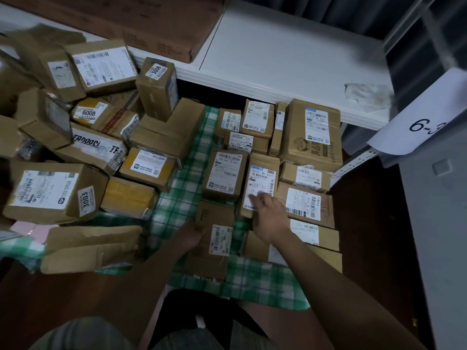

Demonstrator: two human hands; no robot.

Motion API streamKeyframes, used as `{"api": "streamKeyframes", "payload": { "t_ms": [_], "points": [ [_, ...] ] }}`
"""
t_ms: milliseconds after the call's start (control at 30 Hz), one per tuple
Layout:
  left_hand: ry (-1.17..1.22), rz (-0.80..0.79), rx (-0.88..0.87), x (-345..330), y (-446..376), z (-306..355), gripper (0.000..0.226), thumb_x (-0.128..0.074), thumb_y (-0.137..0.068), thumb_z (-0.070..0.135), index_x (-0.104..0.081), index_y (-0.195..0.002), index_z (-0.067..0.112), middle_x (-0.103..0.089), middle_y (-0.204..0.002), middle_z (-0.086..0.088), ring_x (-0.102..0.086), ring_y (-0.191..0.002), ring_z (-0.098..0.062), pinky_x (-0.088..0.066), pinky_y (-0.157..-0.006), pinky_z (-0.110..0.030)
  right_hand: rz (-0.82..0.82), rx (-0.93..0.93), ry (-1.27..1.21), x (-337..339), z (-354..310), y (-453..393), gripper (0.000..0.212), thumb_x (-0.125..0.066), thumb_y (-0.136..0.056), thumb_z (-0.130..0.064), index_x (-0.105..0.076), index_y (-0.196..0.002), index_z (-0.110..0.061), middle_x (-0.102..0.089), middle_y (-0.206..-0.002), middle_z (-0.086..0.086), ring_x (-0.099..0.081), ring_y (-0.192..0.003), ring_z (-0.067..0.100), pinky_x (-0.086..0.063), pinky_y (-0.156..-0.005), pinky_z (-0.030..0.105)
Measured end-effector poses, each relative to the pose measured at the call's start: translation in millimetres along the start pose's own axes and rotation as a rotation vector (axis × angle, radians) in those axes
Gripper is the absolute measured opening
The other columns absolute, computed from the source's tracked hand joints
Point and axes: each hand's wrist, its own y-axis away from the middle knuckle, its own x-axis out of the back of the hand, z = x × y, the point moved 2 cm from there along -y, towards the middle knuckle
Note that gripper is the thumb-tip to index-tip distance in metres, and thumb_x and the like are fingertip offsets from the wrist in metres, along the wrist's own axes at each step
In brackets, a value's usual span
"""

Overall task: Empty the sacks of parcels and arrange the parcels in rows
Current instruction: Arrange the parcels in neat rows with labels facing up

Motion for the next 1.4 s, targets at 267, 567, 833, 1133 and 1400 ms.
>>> {"api": "streamKeyframes", "payload": {
  "t_ms": [267,567,833,1133,1400],
  "points": [
    [-0.022,0.217,-0.031,-7,-12,8,0.025,-0.042,-0.101,0.017,-0.056,-0.118,0.005,-0.062,-0.113,-0.015,-0.061,-0.095,-0.028,-0.048,-0.074,-0.035,-0.001,-0.007,0.008,3,-4,5,0.073,-0.057,-0.089,-0.018,-0.020,-0.152,-0.020,-0.020,-0.153,0.006,-0.024,-0.136,0.028,-0.030,-0.108,0.038],
    [-0.261,0.087,0.019,-5,-16,2,0.056,-0.040,-0.096,0.025,-0.022,-0.150,0.028,-0.031,-0.149,-0.019,-0.029,-0.136,-0.040,-0.029,-0.112,-0.050,-0.025,-0.006,0.010,4,-7,5,0.076,-0.057,-0.090,-0.018,-0.015,-0.154,-0.019,-0.015,-0.157,0.006,-0.017,-0.140,0.028,-0.026,-0.112,0.038],
    [-0.092,-0.044,-0.098,1,17,28,0.024,-0.048,-0.098,0.012,-0.052,-0.122,0.013,-0.058,-0.120,-0.007,-0.052,-0.112,-0.021,-0.045,-0.083,-0.025,-0.038,0.021,0.076,5,-6,5,0.077,-0.057,-0.089,-0.019,-0.015,-0.154,-0.019,-0.015,-0.156,0.008,-0.020,-0.139,0.030,-0.027,-0.110,0.038],
    [-0.166,-0.005,-0.131,12,28,32,0.031,-0.048,-0.098,0.016,-0.053,-0.127,0.009,-0.058,-0.124,-0.009,-0.052,-0.095,-0.016,-0.042,-0.080,-0.027,-0.036,0.035,0.095,7,-5,4,0.072,-0.057,-0.090,-0.025,-0.021,-0.151,-0.019,-0.023,-0.152,0.009,-0.027,-0.135,0.030,-0.029,-0.108,0.038],
    [-0.329,0.033,-0.225,33,50,40,0.029,-0.053,-0.096,0.016,-0.060,-0.124,0.010,-0.057,-0.131,-0.009,-0.056,-0.116,-0.024,-0.044,-0.091,-0.027,0.051,0.006,0.044,16,-23,-1,0.050,-0.049,-0.096,-0.025,-0.036,-0.143,-0.017,-0.035,-0.142,0.008,-0.035,-0.128,0.028,-0.041,-0.096,0.038]
  ]
}}
